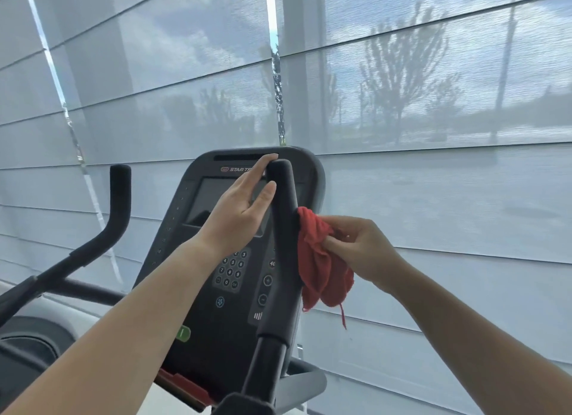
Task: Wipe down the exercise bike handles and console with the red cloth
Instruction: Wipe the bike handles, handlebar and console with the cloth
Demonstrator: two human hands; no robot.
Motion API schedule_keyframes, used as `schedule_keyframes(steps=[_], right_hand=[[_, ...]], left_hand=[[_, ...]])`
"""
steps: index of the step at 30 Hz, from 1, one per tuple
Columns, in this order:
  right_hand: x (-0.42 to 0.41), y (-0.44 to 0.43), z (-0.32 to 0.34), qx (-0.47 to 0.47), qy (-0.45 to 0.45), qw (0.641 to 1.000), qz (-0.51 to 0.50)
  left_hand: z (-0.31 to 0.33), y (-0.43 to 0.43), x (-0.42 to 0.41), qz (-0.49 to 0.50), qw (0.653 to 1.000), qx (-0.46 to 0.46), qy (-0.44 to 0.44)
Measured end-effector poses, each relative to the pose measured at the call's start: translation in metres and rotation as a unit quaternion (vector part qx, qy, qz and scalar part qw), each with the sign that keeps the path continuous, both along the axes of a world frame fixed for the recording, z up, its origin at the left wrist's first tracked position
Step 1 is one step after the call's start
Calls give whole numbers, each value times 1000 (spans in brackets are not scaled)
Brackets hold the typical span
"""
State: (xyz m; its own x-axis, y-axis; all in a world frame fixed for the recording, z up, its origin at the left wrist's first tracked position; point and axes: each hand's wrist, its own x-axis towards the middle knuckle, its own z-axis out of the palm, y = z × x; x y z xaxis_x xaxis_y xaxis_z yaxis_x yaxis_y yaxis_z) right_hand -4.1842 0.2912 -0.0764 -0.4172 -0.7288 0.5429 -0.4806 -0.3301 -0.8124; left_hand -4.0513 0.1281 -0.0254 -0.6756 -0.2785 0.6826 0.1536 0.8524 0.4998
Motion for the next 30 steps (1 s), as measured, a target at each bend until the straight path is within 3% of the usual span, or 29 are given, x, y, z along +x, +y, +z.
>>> schedule_keyframes(steps=[7,12,18,25,30], right_hand=[[27,11,-13,21,43,997,-67],[45,18,-15,33,31,992,-117],[92,17,-21,55,100,969,-220],[134,26,-13,98,44,949,-295],[171,19,-21,136,51,925,-352]], left_hand=[[-12,-17,15,-20,999,-31,-34],[-45,-50,28,-6,986,-92,-136],[-85,-85,39,7,968,-128,-218],[-136,-106,45,47,947,-174,-266],[-147,-105,45,41,941,-180,-284]])
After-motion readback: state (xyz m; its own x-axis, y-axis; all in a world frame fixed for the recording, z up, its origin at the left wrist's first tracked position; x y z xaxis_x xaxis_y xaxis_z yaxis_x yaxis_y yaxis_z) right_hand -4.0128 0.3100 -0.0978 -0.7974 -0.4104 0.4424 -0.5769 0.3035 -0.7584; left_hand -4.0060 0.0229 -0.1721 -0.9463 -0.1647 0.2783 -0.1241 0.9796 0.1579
